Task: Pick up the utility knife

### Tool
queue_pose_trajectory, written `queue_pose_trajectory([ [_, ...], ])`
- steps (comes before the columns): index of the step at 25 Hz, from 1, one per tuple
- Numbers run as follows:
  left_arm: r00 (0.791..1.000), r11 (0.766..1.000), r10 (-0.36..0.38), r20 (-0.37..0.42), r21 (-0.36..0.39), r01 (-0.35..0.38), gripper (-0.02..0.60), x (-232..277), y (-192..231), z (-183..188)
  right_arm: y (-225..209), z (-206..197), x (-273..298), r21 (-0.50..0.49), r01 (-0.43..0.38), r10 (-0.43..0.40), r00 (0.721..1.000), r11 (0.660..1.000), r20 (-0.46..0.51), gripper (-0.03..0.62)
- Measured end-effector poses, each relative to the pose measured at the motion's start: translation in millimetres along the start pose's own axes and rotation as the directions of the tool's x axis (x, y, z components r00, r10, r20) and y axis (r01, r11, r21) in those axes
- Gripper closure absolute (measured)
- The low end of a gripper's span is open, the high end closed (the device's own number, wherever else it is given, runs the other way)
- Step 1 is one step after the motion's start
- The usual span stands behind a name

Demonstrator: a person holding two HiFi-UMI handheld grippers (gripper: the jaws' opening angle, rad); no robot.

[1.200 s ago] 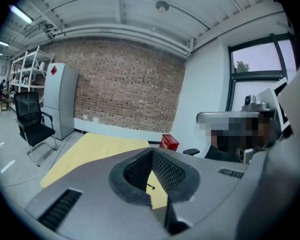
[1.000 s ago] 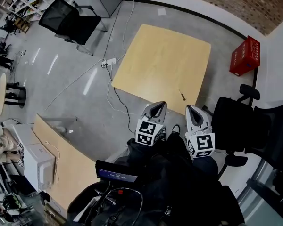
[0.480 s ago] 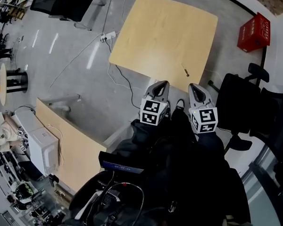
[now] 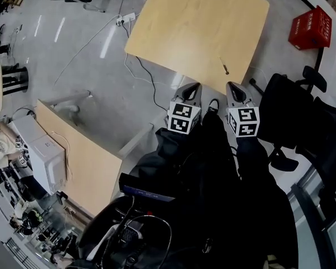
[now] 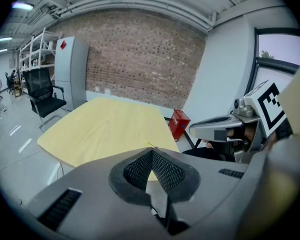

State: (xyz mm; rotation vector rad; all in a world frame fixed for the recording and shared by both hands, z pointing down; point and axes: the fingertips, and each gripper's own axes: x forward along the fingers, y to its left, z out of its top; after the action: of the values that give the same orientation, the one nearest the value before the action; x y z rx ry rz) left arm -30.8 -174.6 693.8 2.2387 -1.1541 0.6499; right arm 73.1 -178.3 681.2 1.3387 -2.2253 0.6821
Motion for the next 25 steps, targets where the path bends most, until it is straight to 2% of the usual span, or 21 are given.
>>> queue_pose_trajectory([
  [15,0.996,0.998,0.033,-0.084,-0.050,-0.037,0.580,24,26,-43,-13,-62,50,-0.021,-0.026,0.021,0.981,0.999,-0.192,0.588],
  [25,0.992,0.997,0.017,-0.122,-0.077,-0.027,0.580,34,29,-61,-29,-76,83,-0.043,-0.025,0.013,0.966,0.999,-0.257,0.577],
])
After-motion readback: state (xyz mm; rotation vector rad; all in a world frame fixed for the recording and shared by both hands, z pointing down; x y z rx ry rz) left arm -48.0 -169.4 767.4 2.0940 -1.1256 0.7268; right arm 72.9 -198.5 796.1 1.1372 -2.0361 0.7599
